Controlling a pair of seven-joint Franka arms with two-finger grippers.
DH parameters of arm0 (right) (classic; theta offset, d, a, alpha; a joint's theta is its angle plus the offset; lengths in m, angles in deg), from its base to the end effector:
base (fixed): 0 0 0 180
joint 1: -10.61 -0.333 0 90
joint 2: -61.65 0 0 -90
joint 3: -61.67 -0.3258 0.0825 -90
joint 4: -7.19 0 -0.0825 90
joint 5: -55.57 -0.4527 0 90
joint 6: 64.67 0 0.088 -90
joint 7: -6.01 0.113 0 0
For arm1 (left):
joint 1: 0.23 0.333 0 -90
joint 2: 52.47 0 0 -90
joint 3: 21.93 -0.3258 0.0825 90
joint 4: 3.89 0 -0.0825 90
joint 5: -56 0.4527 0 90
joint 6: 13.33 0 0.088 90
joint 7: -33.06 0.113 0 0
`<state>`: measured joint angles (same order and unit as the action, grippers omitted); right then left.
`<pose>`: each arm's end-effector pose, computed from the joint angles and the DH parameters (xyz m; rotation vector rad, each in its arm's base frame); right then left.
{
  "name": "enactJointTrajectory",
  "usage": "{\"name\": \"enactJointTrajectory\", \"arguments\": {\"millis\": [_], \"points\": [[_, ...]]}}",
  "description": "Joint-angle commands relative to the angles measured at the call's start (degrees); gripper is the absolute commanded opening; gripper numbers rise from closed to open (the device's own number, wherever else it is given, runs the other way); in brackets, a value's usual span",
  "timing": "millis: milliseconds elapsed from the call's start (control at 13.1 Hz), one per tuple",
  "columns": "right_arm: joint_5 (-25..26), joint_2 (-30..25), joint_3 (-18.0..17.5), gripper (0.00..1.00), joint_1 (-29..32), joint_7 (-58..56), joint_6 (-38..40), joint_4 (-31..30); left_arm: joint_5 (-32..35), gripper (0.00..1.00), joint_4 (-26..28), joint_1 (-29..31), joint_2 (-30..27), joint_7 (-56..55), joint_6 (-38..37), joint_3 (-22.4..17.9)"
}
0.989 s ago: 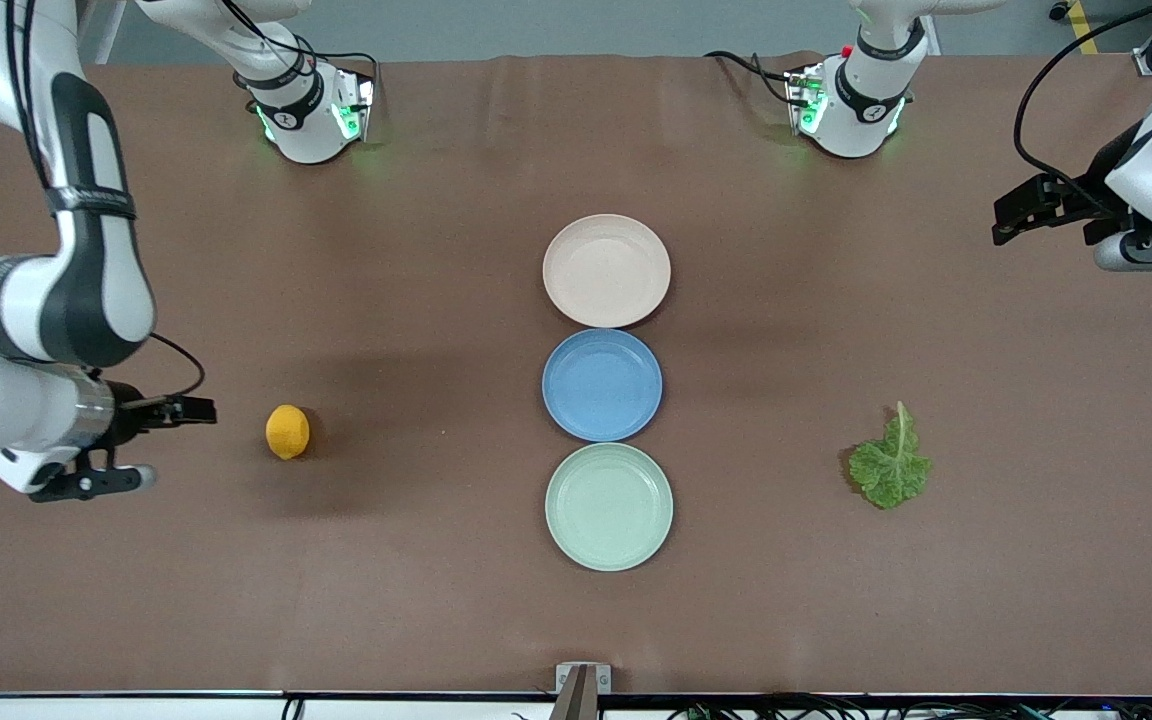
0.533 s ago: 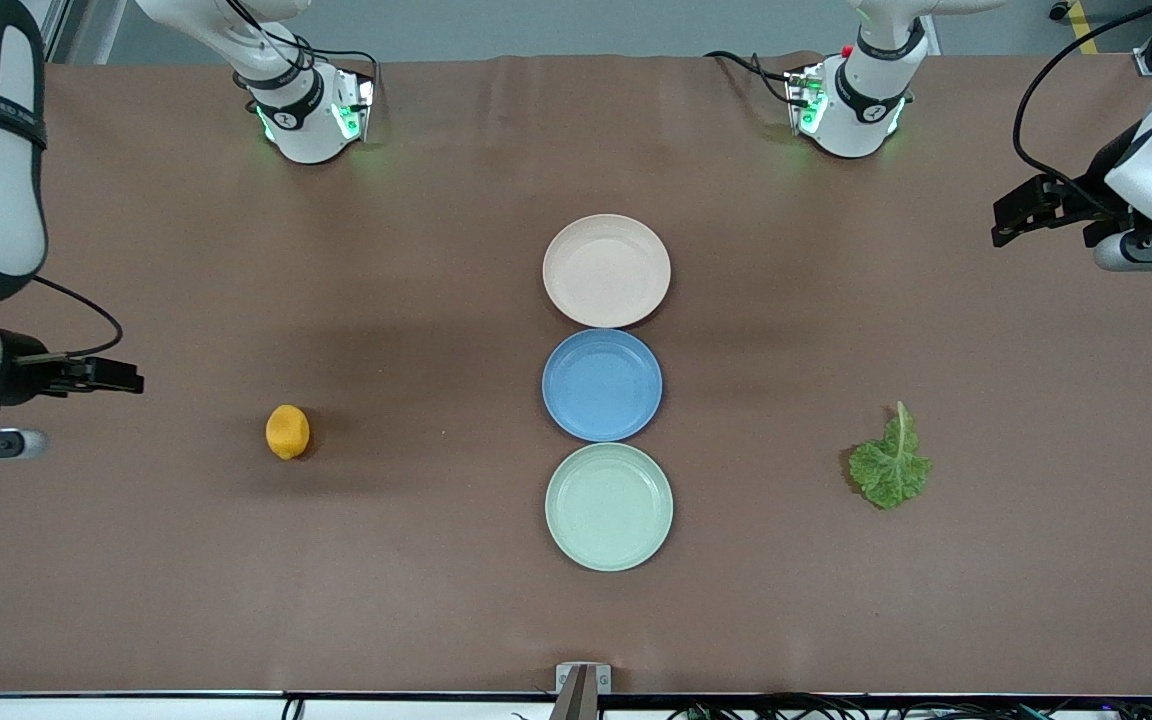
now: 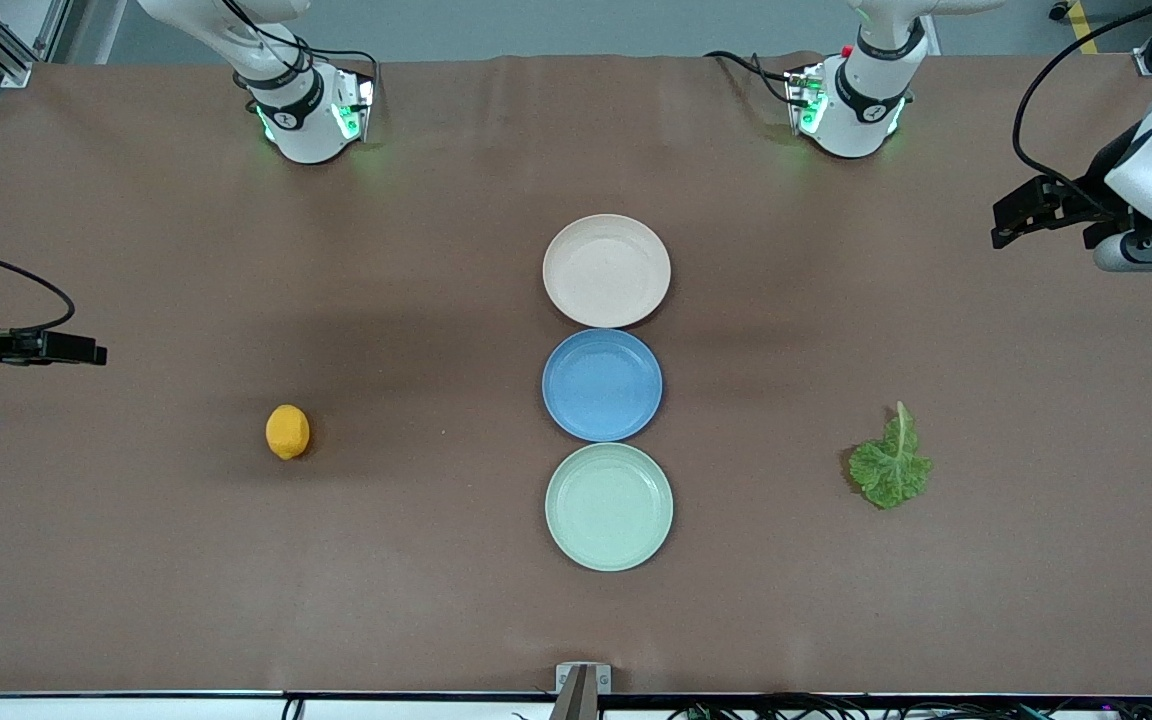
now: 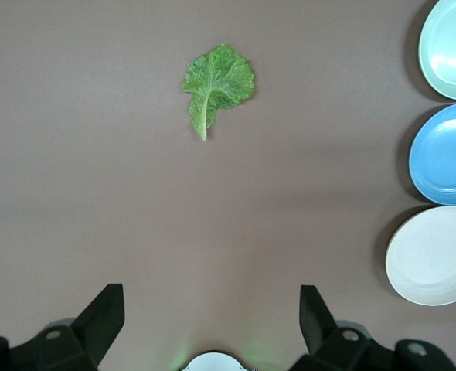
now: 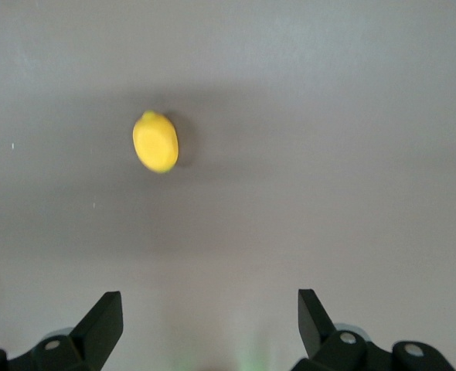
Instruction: Pick lemon and lettuce from plates
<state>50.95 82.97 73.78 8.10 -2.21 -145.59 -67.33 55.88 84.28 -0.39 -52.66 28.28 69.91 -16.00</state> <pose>0.7040 -0.0845 0.5151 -3.0754 0.0263 0.3850 0.6058 -0.0650 0.6376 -3.1326 0.0360 0.1294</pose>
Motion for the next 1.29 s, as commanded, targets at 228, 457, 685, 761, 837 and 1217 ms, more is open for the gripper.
{"name": "enactJointTrajectory", "arguments": {"millis": [228,457,685,761,837,1217], "points": [[3.0,-7.8,-1.0,1.00,0.0,0.4,-1.0,-4.0,-0.4,1.00,0.1,0.2,-0.5,0.6,2.2,-0.2],[3.0,-14.6,-1.1,1.00,0.0,0.4,-6.6,-12.6,-0.3,1.00,0.2,0.2,-0.9,0.1,2.3,-0.2],[3.0,-17.7,-1.3,1.00,0.5,0.3,-7.4,-15.4,-0.2,1.00,0.2,0.1,-0.8,-0.1,2.4,-0.2],[3.0,-18.4,-1.3,1.00,0.5,0.3,-7.3,-15.8,-0.1,1.00,0.2,0.0,-0.8,-0.5,2.3,-0.2],[3.1,-19.1,-1.6,1.00,0.6,0.3,-7.3,-16.3,1.4,1.00,0.2,-0.2,-0.8,-0.8,2.3,0.0],[3.8,-23.2,-5.1,1.00,3.1,0.8,-7.7,-20.1,3.3,1.00,0.1,0.5,-1.1,-1.5,2.2,2.7]]}}
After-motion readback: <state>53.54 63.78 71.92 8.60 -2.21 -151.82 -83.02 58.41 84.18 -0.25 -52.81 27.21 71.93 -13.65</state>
